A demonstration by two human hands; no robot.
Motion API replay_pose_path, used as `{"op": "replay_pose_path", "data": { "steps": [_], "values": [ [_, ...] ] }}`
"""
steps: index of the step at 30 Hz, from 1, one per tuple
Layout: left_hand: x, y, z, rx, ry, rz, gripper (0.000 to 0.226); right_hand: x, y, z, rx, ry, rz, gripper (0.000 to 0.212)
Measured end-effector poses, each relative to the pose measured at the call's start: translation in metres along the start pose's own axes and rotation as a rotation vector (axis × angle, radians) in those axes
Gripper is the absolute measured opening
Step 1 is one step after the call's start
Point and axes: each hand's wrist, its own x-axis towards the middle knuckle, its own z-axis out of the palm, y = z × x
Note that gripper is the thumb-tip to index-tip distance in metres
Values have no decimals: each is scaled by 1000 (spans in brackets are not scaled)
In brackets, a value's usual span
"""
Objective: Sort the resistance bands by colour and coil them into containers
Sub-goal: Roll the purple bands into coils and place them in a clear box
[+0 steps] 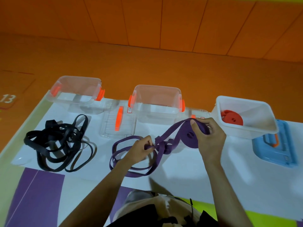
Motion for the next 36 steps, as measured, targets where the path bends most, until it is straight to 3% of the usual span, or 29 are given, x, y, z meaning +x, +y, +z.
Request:
{"op": "replay_pose_path", "data": {
  "steps": [4, 12, 15, 18, 22, 26, 32, 36],
  "values": [
    [-17, -8, -23, -134, 81, 17, 20, 6, 7, 10, -59, 14, -47, 14],
    [-35, 4, -54, -146, 90, 131, 11, 4, -1, 48, -78, -128, -98, 17],
    [-37, 10, -67, 150, 45, 233, 11, 1, -6, 59, -21, -193, -86, 16],
    [-38, 16, -77, 586, 179, 409, 10, -5, -10, 69, 94, -252, -52, 11],
    [-39, 16, -85, 695, 267, 525, 11, -17, -17, 82, 137, -253, 16, 10],
    [-39, 12, -93, 505, 316, 530, 8, -25, -12, 90, 26, -175, 54, 12],
    [-43, -8, -106, -146, 495, 238, 22, -26, 0, 72, -301, -3, 107, 10],
    [-45, -27, -119, -286, 602, 86, 25, -28, -2, 61, -373, 90, 164, 12]
  ]
}}
